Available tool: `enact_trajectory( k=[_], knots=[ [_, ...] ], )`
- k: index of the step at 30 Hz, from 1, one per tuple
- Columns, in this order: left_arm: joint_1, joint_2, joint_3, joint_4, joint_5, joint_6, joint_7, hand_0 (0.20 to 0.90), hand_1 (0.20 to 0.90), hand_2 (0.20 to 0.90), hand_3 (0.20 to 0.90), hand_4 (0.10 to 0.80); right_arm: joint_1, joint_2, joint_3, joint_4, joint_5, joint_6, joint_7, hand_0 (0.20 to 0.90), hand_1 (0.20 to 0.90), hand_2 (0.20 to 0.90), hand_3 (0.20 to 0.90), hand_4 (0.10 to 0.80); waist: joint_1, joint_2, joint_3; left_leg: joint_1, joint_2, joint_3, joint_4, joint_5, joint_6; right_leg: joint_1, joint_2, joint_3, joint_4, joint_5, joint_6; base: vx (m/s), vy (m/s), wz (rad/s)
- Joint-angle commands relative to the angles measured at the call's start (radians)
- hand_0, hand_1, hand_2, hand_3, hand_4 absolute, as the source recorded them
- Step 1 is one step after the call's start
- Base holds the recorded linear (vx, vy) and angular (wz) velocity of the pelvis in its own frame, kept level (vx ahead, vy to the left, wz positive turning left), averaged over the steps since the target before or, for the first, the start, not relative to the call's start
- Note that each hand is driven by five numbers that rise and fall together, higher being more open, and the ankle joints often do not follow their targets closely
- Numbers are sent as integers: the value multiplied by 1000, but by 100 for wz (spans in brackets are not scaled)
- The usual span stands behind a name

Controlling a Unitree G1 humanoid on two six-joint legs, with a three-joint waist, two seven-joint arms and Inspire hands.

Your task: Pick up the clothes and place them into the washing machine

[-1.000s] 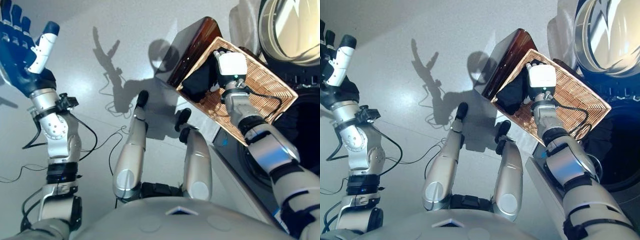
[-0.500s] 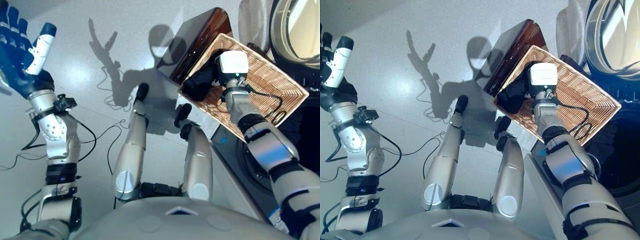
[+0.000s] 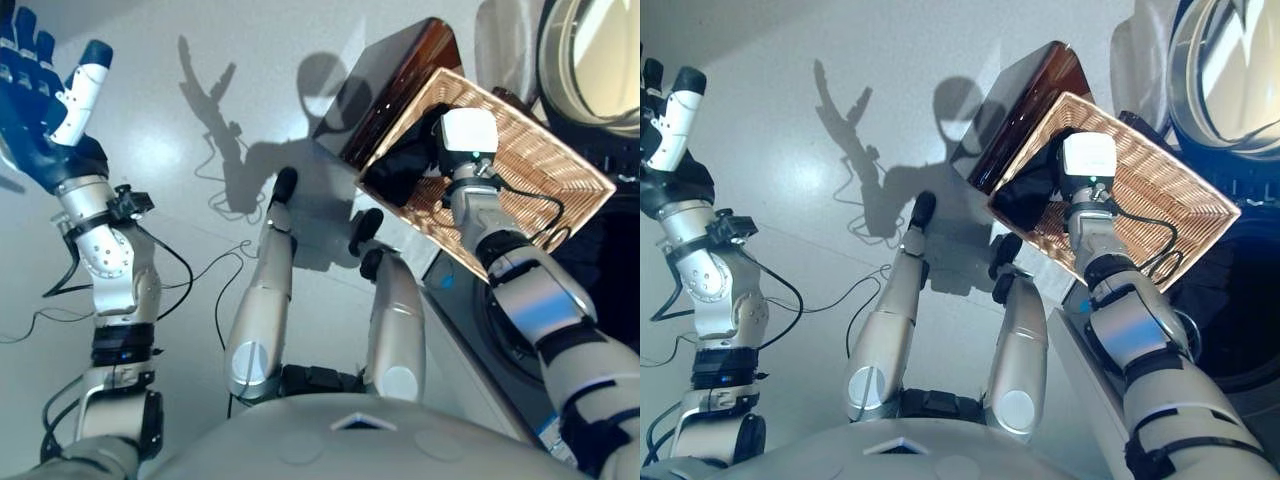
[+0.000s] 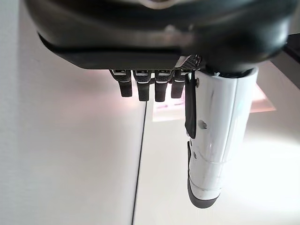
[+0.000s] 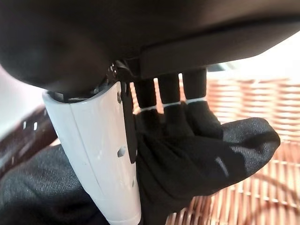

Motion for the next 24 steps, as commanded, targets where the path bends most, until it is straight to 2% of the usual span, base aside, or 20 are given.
enact_trajectory(
  k=[1,5,12,21,24],
  knots=[
    [-6,48,22,-62,-3,-127,-15,900,900,900,900,800,21,-43,-67,49,124,-1,-77,200,200,200,200,300,-2,9,-87,53,-41,32,-50,-35,15,94,35,17,-149,44,19,43,66,-13],
    [-2,51,0,-34,-25,-123,-45,900,900,900,900,800,50,-56,-134,52,217,-26,-95,200,200,200,200,300,-17,13,-105,142,-42,51,-104,-26,27,180,29,44,-214,69,25,50,82,-16],
    [22,37,-7,-5,-48,-121,-79,900,900,900,900,800,122,-54,-196,35,280,-56,-95,200,200,200,200,300,-41,21,-143,255,-36,76,-173,-17,41,284,22,88,-302,96,33,66,59,-20],
    [65,8,3,39,-59,-118,-91,900,900,900,900,800,269,6,-366,-72,478,-141,-132,200,200,200,200,300,-88,28,-221,386,-19,126,-276,-4,52,399,3,159,-439,153,56,60,45,-21],
    [87,-5,23,43,-51,-119,-80,900,900,900,900,800,334,35,-463,-135,596,-193,-151,200,200,200,200,300,-104,34,-248,410,-19,144,-291,-10,55,416,-8,187,-474,172,63,57,29,-25]
  ],
)
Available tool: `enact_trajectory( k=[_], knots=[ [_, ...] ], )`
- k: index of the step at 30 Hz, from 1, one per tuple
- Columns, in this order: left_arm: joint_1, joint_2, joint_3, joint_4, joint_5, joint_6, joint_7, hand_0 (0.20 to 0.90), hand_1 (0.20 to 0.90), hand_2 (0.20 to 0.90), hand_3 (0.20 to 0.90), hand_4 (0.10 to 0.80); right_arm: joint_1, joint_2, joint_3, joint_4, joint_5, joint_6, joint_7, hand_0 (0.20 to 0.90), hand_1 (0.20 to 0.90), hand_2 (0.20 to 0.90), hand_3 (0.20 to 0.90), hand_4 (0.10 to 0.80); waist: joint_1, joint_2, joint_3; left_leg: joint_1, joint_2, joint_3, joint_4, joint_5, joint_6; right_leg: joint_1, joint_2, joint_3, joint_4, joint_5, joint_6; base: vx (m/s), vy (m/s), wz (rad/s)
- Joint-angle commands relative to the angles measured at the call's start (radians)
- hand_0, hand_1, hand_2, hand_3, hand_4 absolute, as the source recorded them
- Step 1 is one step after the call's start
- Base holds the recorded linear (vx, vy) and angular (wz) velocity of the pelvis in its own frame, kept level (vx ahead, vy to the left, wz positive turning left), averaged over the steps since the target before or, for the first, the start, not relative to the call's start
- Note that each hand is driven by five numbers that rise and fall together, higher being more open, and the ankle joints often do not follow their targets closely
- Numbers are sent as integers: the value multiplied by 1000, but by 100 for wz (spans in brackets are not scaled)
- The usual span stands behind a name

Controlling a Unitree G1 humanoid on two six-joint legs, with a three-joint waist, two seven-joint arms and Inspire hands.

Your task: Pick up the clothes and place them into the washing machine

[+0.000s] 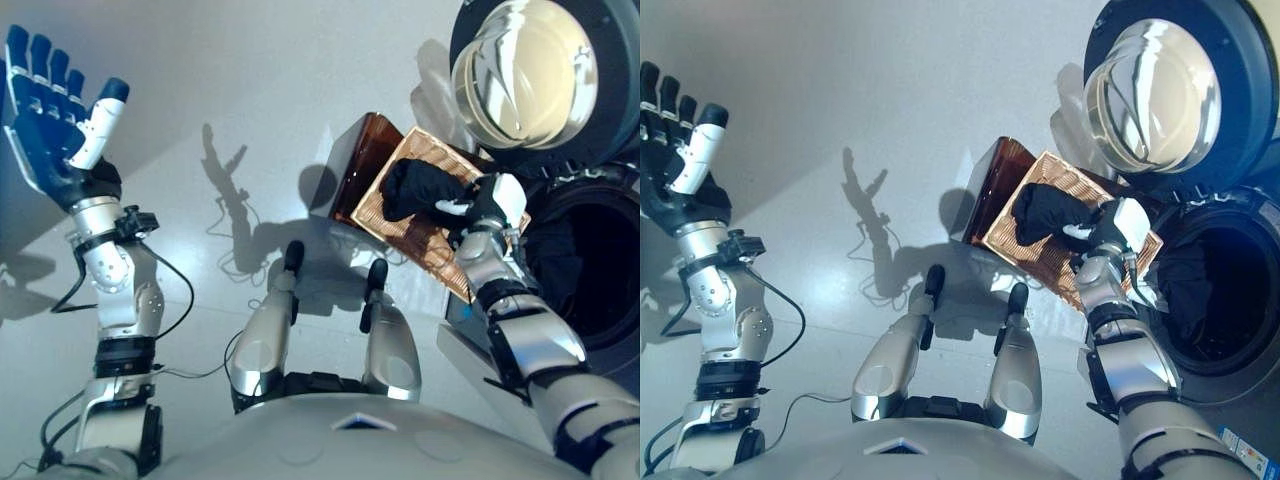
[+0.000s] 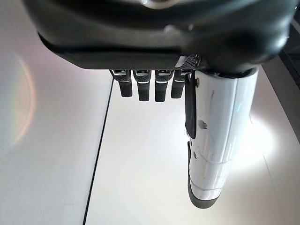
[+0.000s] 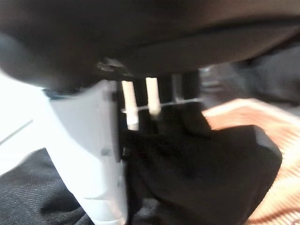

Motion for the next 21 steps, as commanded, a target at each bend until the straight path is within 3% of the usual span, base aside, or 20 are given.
enact_trajectory(
  k=[1,6,14,18,21],
  knots=[
    [9,10,23,-27,29,-104,5,900,900,900,900,800,34,-24,-26,-37,98,-85,-93,200,200,200,200,300,-16,-16,-142,-12,-16,-22,4,-58,-37,3,-2,28,-6,-37,-31,45,31,-30],
    [29,-3,38,-30,46,-106,19,900,900,900,900,800,97,43,-171,-85,393,-225,-79,200,200,200,200,300,-38,-3,-165,-7,-12,0,5,-69,-34,-3,-12,57,-24,-26,-26,31,21,-16],
    [42,-21,45,-121,57,-106,36,900,900,900,900,800,122,154,-338,-185,897,-464,61,200,200,200,200,300,-60,23,-145,-52,-13,16,42,-82,-32,-73,-4,85,15,-40,-34,-31,16,-12],
    [24,-27,47,-158,54,-123,55,900,900,900,900,800,105,210,-404,-273,1108,-558,157,200,200,200,200,300,-67,45,-81,-123,-30,25,150,-115,-35,-143,13,88,113,-70,-44,-138,-4,-13],
    [-7,-28,36,-169,60,-133,75,900,900,900,900,800,79,237,-446,-320,1210,-622,205,200,200,200,200,300,-69,57,-45,-218,-35,27,314,-179,-42,-220,32,75,244,-128,-61,-138,-34,9]
  ],
)
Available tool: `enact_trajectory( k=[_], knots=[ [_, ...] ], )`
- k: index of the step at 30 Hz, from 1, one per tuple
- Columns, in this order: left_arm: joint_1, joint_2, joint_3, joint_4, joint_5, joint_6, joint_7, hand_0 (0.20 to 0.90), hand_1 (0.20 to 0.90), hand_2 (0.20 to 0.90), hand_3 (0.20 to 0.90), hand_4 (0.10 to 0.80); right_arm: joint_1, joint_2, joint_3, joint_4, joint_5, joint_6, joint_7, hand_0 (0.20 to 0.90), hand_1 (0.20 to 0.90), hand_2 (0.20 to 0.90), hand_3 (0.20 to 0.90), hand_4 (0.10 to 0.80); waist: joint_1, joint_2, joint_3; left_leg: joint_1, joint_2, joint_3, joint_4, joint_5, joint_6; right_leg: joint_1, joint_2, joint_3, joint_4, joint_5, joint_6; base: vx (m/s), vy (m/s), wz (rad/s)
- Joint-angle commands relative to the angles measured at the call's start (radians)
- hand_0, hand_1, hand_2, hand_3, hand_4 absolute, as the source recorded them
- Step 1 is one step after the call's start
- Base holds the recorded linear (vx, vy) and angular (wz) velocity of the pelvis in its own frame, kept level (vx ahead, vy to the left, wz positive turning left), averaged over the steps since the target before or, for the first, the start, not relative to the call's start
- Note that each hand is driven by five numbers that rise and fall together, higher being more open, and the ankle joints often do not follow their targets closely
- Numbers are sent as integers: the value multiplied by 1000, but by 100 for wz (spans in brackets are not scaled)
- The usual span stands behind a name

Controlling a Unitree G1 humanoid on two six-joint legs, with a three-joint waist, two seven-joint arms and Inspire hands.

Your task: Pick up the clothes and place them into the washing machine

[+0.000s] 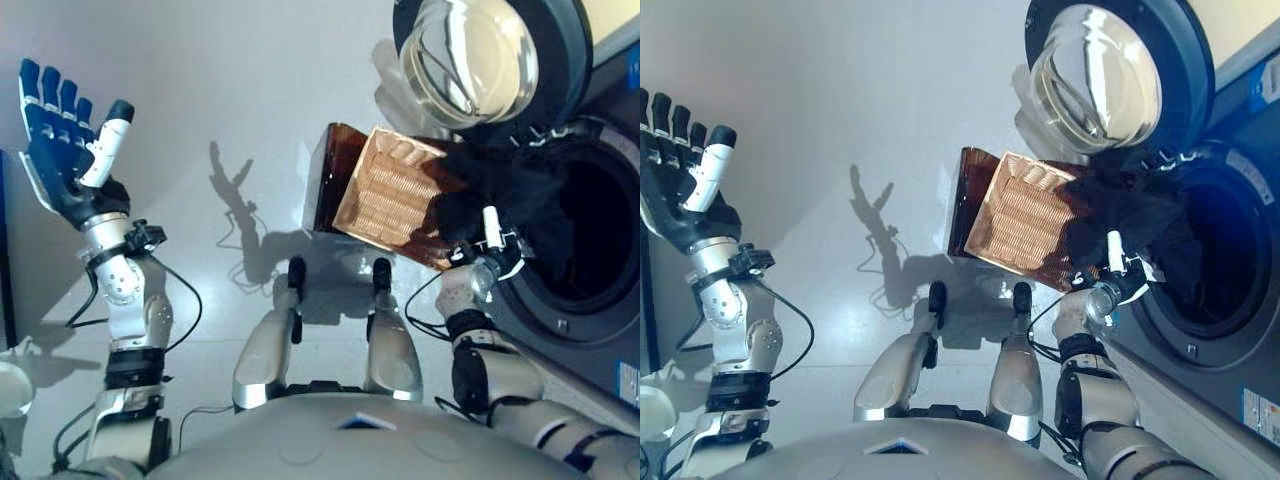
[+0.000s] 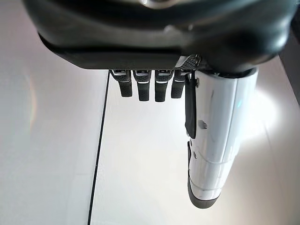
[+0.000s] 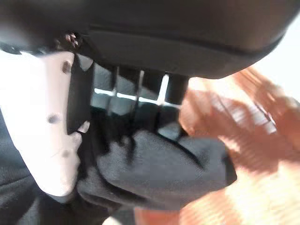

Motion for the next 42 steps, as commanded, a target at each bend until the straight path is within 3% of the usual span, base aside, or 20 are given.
enact_trajectory(
  k=[1,4,13,23,29,31,32,34,36,37,42],
  knots=[
    [-23,43,44,-140,41,-133,31,900,900,900,900,800,-32,-17,-41,-106,113,-190,83,200,200,200,200,300,-6,7,9,-119,-22,-34,267,-164,-49,-86,30,-10,217,-149,-69,-90,-29,15],
    [-21,39,47,-155,46,-130,38,900,900,900,900,800,-50,-1,-58,-144,191,-226,137,200,200,200,200,300,-10,16,6,-204,-9,-36,392,-218,-54,-173,40,-24,334,-183,-74,-51,-20,13],
    [-11,20,61,-161,17,-126,59,900,900,900,900,800,-151,4,-105,-220,317,-318,172,200,200,200,200,300,-5,47,11,-354,18,-23,605,-312,-35,-338,68,-32,518,-242,-89,-59,-13,-9],
    [7,22,54,-123,-24,-131,41,900,900,900,900,800,-224,-50,-183,-257,338,-406,116,200,200,200,200,300,-11,81,4,-319,27,18,584,-329,-13,-347,91,11,522,-257,-95,20,33,-19],
    [14,38,48,-91,-37,-134,20,900,900,900,900,800,-280,-195,-227,-220,248,-396,-9,200,200,200,200,300,-15,129,-15,-264,16,56,520,-317,-6,-328,89,60,490,-249,-98,21,58,-25],
    [13,51,42,-69,-34,-132,5,900,900,900,900,800,-321,-306,-243,-192,185,-379,-80,200,200,200,200,300,-12,157,-29,-234,9,64,475,-303,-10,-318,85,81,471,-247,-99,30,57,-7],
    [10,48,40,-68,-34,-133,4,900,900,900,900,800,-324,-312,-243,-190,179,-377,-87,200,200,200,200,300,-10,159,-28,-231,9,66,470,-301,-10,-317,84,82,469,-246,-98,41,45,-9],
    [7,55,42,-52,-36,-133,-6,900,900,900,900,800,-355,-419,-229,-185,122,-350,-126,200,200,200,200,300,-5,176,-36,-208,3,70,423,-277,-22,-304,74,89,448,-240,-98,20,10,-9],
    [7,56,45,-47,-38,-135,-10,900,900,900,900,800,-367,-460,-221,-194,91,-344,-142,200,200,200,200,300,-4,183,-39,-198,0,69,402,-267,-26,-300,72,93,442,-240,-98,10,-7,2],
    [7,62,53,-37,-36,-135,-9,900,900,900,900,800,-389,-543,-212,-219,40,-336,-171,200,200,200,200,300,-1,193,-46,-181,-3,68,367,-249,-36,-294,65,93,434,-241,-99,28,-16,4],
    [3,90,63,-12,-34,-142,-10,900,900,900,900,800,-455,-747,-145,-220,-78,-297,-240,200,200,200,200,300,4,200,-58,-144,-10,62,287,-203,-59,-266,51,92,395,-232,-96,19,-41,2]
  ],
)
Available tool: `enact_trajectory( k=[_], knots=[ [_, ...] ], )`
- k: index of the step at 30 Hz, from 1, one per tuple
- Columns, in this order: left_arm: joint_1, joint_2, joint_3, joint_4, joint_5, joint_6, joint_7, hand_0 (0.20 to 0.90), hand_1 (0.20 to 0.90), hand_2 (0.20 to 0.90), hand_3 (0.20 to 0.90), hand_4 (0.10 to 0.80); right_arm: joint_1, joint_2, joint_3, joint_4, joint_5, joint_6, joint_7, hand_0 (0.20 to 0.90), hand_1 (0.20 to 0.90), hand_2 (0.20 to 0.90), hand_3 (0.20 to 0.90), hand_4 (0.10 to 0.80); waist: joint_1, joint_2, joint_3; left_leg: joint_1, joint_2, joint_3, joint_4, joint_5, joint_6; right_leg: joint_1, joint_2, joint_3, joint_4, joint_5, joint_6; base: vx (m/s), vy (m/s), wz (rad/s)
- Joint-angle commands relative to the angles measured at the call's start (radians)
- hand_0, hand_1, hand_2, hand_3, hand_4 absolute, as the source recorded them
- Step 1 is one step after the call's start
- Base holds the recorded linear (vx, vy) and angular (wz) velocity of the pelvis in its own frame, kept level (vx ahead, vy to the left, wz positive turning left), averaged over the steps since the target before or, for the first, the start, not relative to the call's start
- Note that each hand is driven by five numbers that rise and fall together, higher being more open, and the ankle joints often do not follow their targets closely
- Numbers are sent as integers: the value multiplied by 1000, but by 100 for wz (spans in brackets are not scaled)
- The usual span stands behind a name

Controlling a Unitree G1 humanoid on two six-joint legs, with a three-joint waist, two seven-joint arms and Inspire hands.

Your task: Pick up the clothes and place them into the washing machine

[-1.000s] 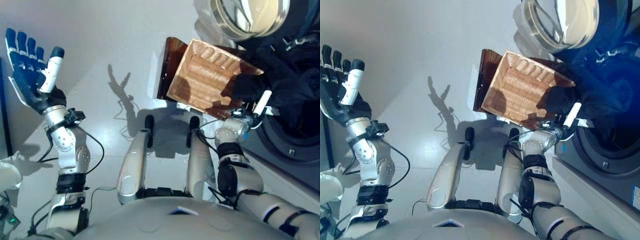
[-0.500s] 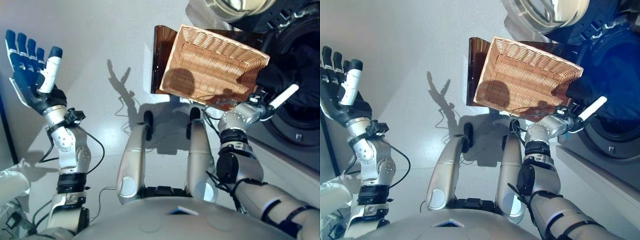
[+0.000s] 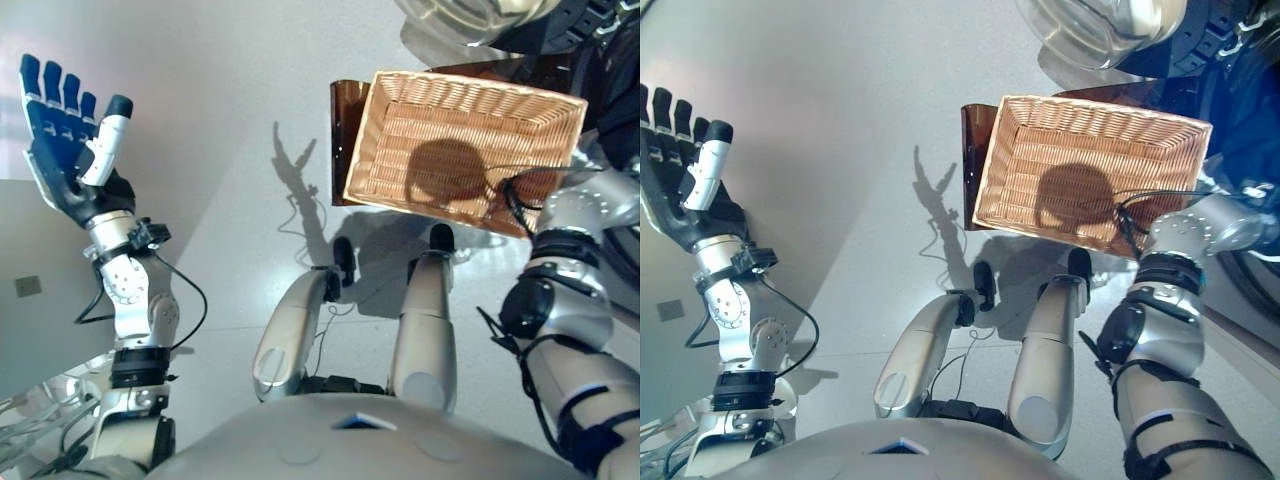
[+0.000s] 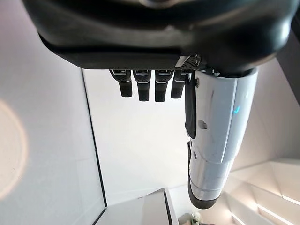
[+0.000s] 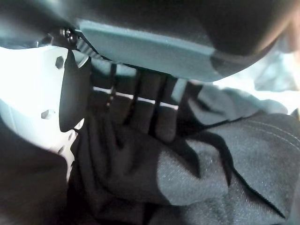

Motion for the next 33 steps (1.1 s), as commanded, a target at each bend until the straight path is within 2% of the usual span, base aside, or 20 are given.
enact_trajectory(
  k=[1,6,8,9,10,11,16,23,26,27,29,31,32,33],
  knots=[
    [-39,87,85,-4,7,-117,10,900,900,900,900,800,-107,-369,121,-85,-308,-78,42,200,200,200,200,300,-36,-8,-86,15,-1,-77,-38,-12,-45,82,35,-73,-114,-30,-75,62,-58,8],
    [-44,117,75,7,-10,-121,-8,900,900,900,900,800,-179,-579,201,-4,-329,-25,48,200,200,200,200,300,-33,-17,-102,57,-2,-92,-116,28,-67,114,28,-86,-148,-25,-73,18,-59,3],
    [-44,114,72,12,-17,-119,-18,900,900,900,900,800,-197,-629,228,16,-333,-8,56,200,200,200,200,300,-36,-17,-106,73,-1,-92,-142,43,-74,124,26,-90,-159,-22,-71,-11,-41,11],
    [-46,111,72,17,-19,-122,-19,900,900,900,900,800,-199,-647,236,26,-338,-2,60,269,269,269,269,349,-39,-18,-107,77,0,-91,-152,50,-77,126,25,-93,-169,-15,-71,-34,-43,11],
    [-46,110,69,19,-19,-123,-21,900,900,900,900,800,-202,-647,241,33,-337,4,64,458,458,458,458,484,-38,-19,-109,78,0,-92,-156,52,-79,130,25,-94,-174,-14,-70,-2,-39,7],
    [-46,104,70,19,-20,-124,-24,900,900,900,900,800,-200,-640,245,42,-324,7,78,900,900,900,900,800,-40,-17,-110,82,3,-92,-162,55,-79,136,25,-95,-182,-11,-70,0,-40,4],
    [-40,80,83,10,-24,-124,-27,900,900,900,900,800,-165,-606,219,82,-292,9,97,900,900,900,900,800,-43,-14,-113,79,12,-96,-162,56,-77,147,35,-107,-195,-7,-73,-5,-41,-2],
    [-50,82,94,12,-24,-127,-14,900,900,900,900,800,-102,-574,176,110,-271,14,115,900,900,900,900,800,-40,-22,-125,71,17,-106,-163,60,-81,155,40,-125,-201,-8,-76,-11,-21,5],
    [-57,70,90,9,-30,-124,-15,900,900,900,900,800,-40,-464,167,123,-248,32,151,900,900,900,900,800,-39,-32,-116,65,16,-111,-156,59,-77,160,42,-137,-204,-2,-77,-6,-5,2],
    [-57,72,90,9,-30,-124,-15,900,900,900,900,800,-37,-462,164,122,-248,32,152,900,900,900,900,800,-39,-33,-116,66,16,-111,-156,59,-77,161,41,-138,-204,-2,-77,-13,-7,11],
    [-60,61,83,4,-35,-121,-19,900,900,900,900,800,9,-374,162,148,-239,50,165,900,900,900,900,800,-38,-42,-107,69,14,-114,-148,48,-74,174,41,-144,-204,-13,-77,3,-7,7],
    [-61,63,82,8,-41,-118,-20,900,900,900,900,800,30,-341,169,148,-248,62,173,900,900,900,900,800,-34,-48,-105,71,15,-117,-147,47,-73,180,40,-149,-205,-13,-78,-15,1,4],
    [-62,55,80,5,-35,-116,-24,900,900,900,900,800,85,-241,170,139,-253,78,196,900,900,900,900,800,-35,-53,-97,70,16,-119,-151,59,-70,185,45,-151,-216,4,-79,23,4,12],
    [-70,50,77,9,-39,-116,-21,900,900,900,900,800,99,-185,189,131,-251,76,206,900,900,900,900,800,-30,-59,-95,76,16,-122,-147,48,-69,193,44,-154,-212,-7,-80,-29,7,10]
  ],
)
